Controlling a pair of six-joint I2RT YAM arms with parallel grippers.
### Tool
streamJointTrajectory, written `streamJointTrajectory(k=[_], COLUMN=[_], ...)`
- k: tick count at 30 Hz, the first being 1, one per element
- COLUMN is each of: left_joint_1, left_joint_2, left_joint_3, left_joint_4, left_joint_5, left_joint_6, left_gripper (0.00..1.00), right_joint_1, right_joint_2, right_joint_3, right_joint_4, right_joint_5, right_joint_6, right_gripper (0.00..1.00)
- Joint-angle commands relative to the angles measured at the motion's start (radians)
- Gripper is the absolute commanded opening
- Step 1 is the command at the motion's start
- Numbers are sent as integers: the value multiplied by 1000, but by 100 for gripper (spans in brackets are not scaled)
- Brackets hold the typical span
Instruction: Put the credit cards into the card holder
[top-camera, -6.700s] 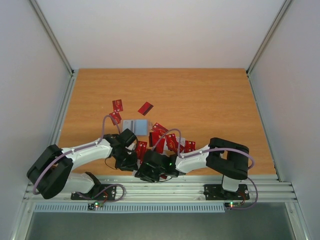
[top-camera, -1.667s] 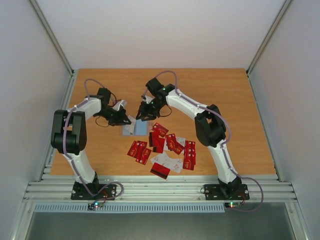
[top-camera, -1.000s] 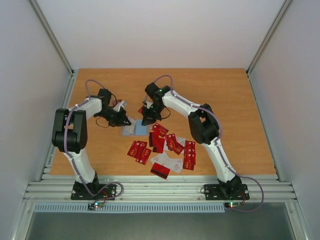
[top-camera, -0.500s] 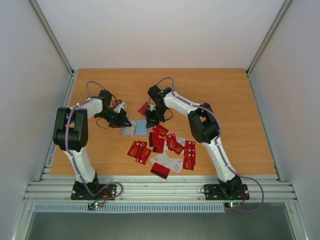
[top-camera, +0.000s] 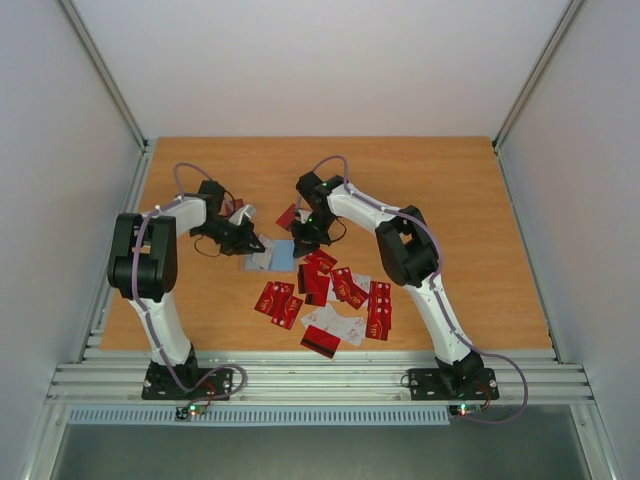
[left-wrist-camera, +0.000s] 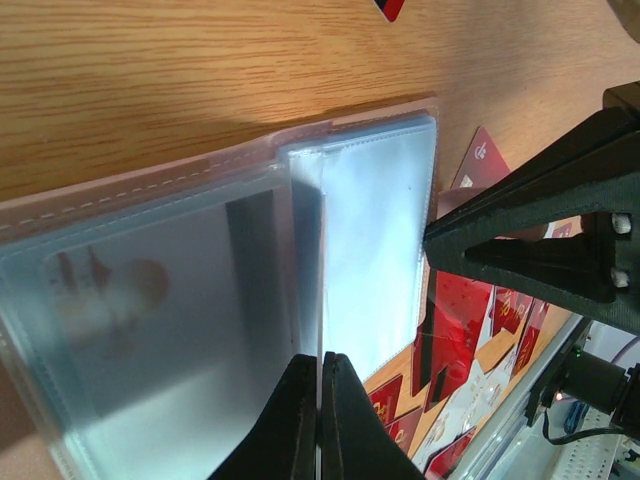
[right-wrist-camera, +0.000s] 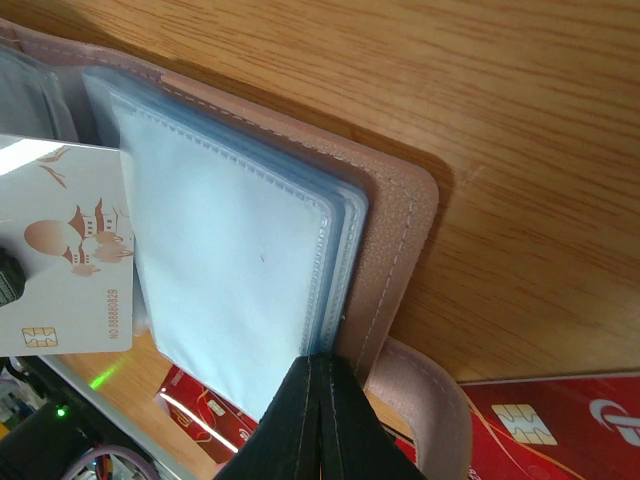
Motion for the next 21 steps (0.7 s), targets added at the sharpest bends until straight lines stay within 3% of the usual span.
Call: streamJointTrajectory(k=[1,21], left_joint_1=[-6,-17], left_joint_2=[17,28], left_joint_3=[-10,-55], left_joint_4=[38,142], left_joint_5=[36,79], left_joint_6=[3,-5], left_gripper=[0,0], right_joint_1=[-2,-4], right_joint_2=[46,54], right_joint_3=[-11,-9], right_joint_4=[-20,-18], right_joint_5=[9,-15], right_joint_6=[-25,-28], right_gripper=[1,1])
